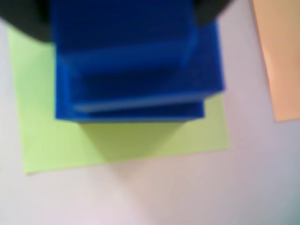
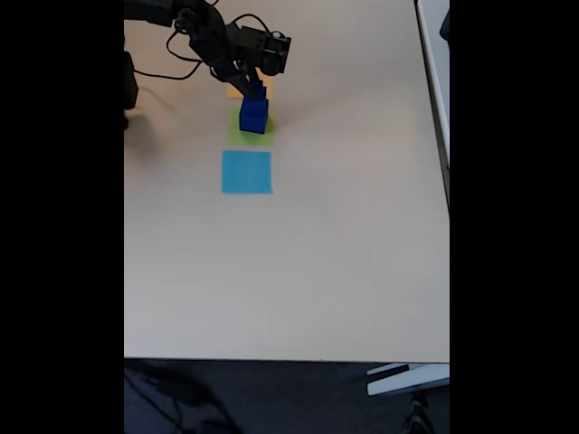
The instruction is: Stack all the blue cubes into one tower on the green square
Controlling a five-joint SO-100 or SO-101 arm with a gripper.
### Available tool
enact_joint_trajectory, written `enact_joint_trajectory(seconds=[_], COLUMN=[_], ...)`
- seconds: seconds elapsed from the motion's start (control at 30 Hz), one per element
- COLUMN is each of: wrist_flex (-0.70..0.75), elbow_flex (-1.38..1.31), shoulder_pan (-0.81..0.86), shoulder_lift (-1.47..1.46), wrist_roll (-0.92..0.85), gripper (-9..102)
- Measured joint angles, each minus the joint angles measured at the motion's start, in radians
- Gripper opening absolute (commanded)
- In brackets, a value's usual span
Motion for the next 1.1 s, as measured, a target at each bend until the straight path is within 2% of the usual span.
enact_joint_trajectory(seconds=[0.27, 0.57, 0.87, 1.1], wrist_flex=[-0.006, -0.006, 0.075, 0.166], elbow_flex=[0.0, -0.021, -0.291, -0.466], shoulder_pan=[0.0, -0.025, -0.089, -0.17], shoulder_lift=[0.0, 0.0, -0.051, -0.15], wrist_roll=[-0.005, -0.015, 0.038, 0.141], gripper=[21, 24, 35, 34])
